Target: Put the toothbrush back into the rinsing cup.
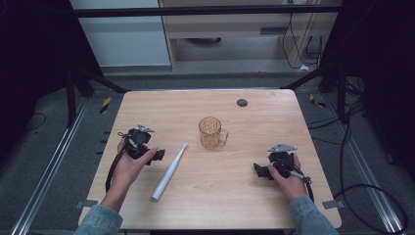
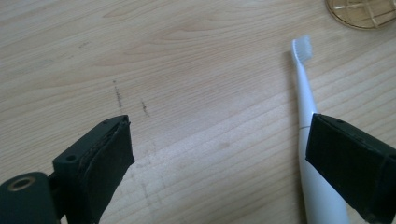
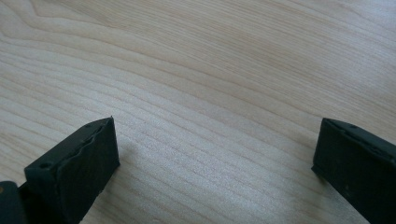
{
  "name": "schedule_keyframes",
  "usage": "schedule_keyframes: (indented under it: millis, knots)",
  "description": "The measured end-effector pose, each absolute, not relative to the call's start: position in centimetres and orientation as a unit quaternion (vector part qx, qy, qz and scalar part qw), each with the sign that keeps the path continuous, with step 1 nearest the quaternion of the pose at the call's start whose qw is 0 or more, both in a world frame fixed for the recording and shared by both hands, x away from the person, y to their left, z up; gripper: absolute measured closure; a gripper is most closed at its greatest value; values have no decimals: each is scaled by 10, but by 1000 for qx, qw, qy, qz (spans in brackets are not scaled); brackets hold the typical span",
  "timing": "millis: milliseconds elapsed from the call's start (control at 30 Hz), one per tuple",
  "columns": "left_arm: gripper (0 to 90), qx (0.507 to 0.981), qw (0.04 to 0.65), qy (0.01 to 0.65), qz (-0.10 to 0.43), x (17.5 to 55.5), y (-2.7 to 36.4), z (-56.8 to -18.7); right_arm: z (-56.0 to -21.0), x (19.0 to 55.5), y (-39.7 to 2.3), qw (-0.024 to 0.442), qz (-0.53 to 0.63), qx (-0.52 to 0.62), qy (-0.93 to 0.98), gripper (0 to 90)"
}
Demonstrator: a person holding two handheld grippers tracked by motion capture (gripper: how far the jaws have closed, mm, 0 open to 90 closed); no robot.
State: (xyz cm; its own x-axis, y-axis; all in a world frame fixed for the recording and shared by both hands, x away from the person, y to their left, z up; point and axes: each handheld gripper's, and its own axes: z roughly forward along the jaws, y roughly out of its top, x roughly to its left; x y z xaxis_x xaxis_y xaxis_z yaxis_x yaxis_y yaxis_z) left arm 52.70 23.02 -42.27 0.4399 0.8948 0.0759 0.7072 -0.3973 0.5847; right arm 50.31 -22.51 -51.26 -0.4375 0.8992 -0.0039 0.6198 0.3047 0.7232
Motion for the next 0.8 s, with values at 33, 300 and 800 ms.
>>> schedule_keyframes:
  millis: [33, 300, 800]
  knots:
    - [67, 815, 242, 490, 192, 526, 228, -422, -513, 503, -225, 210, 332, 487, 780, 3]
    - [70, 834, 232, 466, 181, 519, 212, -423, -513, 503, -225, 210, 333, 487, 780, 3]
    - [105, 854, 221, 444, 156, 520, 181, -434, -513, 504, -225, 211, 332, 485, 781, 3]
